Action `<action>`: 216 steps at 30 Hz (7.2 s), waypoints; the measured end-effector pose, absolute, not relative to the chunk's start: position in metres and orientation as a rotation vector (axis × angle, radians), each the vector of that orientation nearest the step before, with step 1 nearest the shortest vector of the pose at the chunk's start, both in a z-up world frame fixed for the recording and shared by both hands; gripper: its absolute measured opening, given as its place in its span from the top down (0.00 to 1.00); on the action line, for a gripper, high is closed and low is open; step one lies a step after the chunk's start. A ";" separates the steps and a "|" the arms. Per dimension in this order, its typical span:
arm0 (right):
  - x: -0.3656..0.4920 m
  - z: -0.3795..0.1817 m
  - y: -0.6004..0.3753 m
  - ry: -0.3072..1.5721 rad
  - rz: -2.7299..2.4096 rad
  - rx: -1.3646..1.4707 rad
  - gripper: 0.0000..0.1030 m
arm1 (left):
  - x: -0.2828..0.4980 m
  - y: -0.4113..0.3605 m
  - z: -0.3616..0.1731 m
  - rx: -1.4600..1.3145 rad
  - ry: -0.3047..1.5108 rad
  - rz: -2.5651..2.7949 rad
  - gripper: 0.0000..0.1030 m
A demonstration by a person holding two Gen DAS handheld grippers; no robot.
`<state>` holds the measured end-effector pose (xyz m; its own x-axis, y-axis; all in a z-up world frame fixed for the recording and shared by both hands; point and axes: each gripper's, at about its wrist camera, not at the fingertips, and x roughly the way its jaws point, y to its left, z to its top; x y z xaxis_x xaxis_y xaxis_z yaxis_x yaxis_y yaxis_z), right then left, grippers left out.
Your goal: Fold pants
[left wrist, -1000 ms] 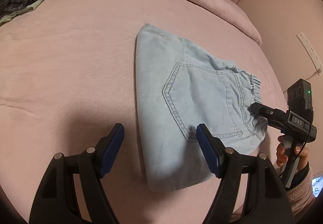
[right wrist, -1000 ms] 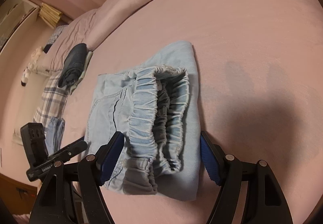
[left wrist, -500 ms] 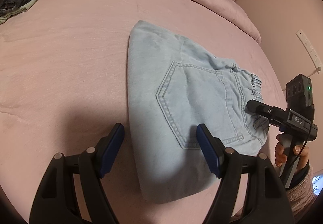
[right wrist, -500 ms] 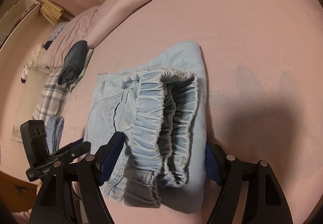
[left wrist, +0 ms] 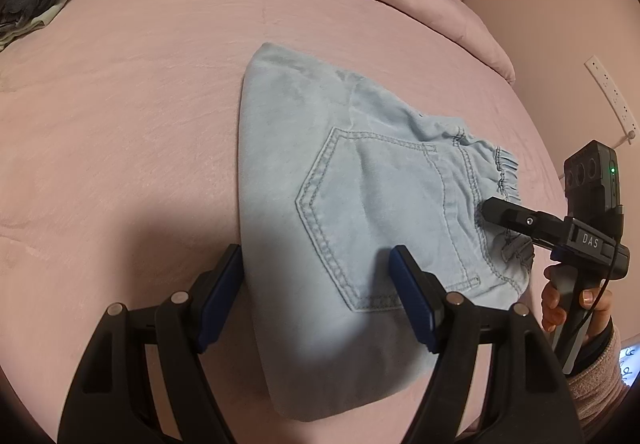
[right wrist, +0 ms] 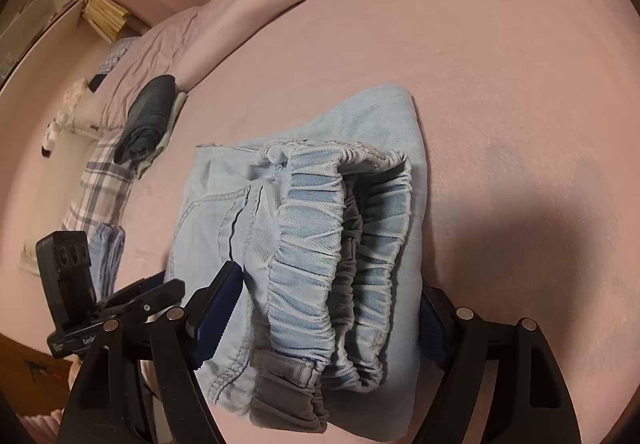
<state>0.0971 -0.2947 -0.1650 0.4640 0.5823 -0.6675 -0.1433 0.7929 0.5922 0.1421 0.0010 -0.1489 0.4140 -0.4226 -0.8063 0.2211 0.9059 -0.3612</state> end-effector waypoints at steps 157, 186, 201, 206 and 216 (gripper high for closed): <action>0.040 -0.074 -0.201 0.713 0.444 0.122 0.61 | 0.094 0.001 -0.086 -0.064 0.834 -0.311 0.80; 0.055 -0.063 -0.192 0.683 0.451 0.102 0.61 | 0.122 0.002 -0.073 -0.037 0.806 -0.307 0.80; 0.075 -0.059 -0.190 0.675 0.456 0.108 0.61 | 0.144 -0.003 -0.068 -0.014 0.805 -0.308 0.80; 0.079 -0.059 -0.190 0.676 0.456 0.110 0.61 | 0.149 -0.003 -0.069 -0.007 0.807 -0.308 0.80; 0.080 -0.059 -0.190 0.675 0.458 0.112 0.61 | 0.154 -0.007 -0.069 0.000 0.806 -0.308 0.80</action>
<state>0.0802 -0.1897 -0.0589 0.6854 0.4437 -0.5774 -0.3725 0.8950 0.2455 0.1538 -0.0073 -0.0692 0.6505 -0.2711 -0.7095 0.2708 0.9555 -0.1169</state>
